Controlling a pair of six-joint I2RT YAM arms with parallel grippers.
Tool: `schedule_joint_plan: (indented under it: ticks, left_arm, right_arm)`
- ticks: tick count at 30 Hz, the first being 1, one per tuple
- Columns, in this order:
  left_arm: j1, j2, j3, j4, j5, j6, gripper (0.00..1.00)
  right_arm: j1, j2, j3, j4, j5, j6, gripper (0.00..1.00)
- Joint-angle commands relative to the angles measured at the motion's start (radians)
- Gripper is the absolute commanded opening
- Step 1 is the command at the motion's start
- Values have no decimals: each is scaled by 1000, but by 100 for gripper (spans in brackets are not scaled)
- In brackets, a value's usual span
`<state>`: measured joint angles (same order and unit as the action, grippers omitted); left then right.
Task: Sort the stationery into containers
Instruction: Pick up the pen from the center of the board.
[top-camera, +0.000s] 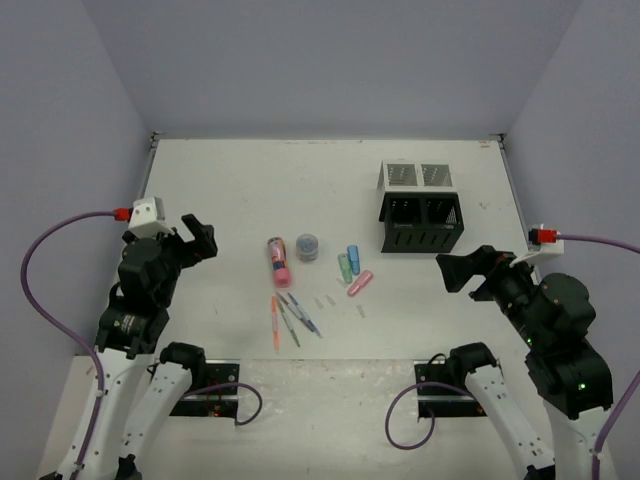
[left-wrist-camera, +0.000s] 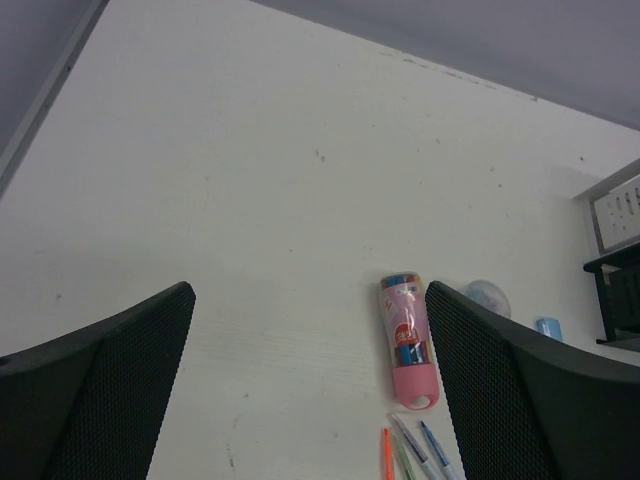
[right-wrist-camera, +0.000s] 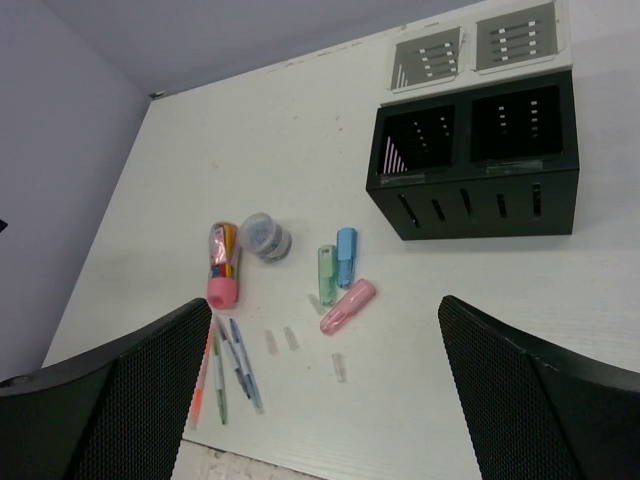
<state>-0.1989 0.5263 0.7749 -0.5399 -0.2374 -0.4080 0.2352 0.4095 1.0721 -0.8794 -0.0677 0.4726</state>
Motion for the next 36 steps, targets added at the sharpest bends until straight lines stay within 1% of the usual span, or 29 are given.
schedule_joint_plan:
  ticks: [1, 8, 12, 14, 17, 18, 19, 20, 23, 24, 27, 28, 31, 34, 35, 36]
  left_arm:
    - [-5, 23, 10, 20, 20, 17, 100]
    - [-4, 29, 11, 4, -12, -13, 100]
    - [-4, 41, 9, -22, -36, -89, 100]
    - [-4, 60, 12, -27, 4, -125, 100]
    - [-4, 102, -7, 1, 196, -136, 100]
    - [-9, 145, -25, 5, 261, -173, 100]
    - [-34, 201, -50, 17, 261, -180, 100]
    - [-57, 248, -71, 10, 201, -211, 100]
    - [-232, 311, -117, 13, -1, -333, 100]
    - [-290, 318, -114, 4, -54, -364, 100]
    - [-498, 410, -76, -74, -226, -462, 100]
    - [-529, 430, -69, -96, -261, -483, 100]
    - [-622, 480, -78, -120, -297, -525, 100]
    - [-723, 560, -136, -120, -310, -622, 100]
    - [-752, 561, -137, -120, -310, -623, 99]
    - [-802, 609, -143, -126, -319, -666, 95]
  right_arm:
    - [-2, -17, -11, 49, 29, 23, 99]
    - [-2, -55, -25, 29, 95, 28, 99]
    - [-2, -61, -34, 19, 95, 34, 99]
    - [-2, -61, -42, 22, 84, 37, 99]
    - [-2, -46, -46, 21, 64, 42, 99]
    - [-2, -33, -48, 18, 38, 43, 99]
    - [-2, -23, -51, 23, 29, 39, 99]
    - [-2, -9, -59, 27, 13, 36, 99]
    - [-2, 25, -69, 36, -13, 34, 99]
    - [-2, 27, -71, 37, -27, 31, 99]
    - [-2, 47, -75, 54, -85, 19, 99]
    - [-2, 48, -77, 56, -95, 18, 99]
    - [-3, 43, -83, 51, -92, 9, 99]
    - [-2, 26, -96, 51, -75, 4, 99]
    - [-2, 22, -99, 51, -70, 4, 99]
    - [-2, 17, -106, 57, -67, 4, 99]
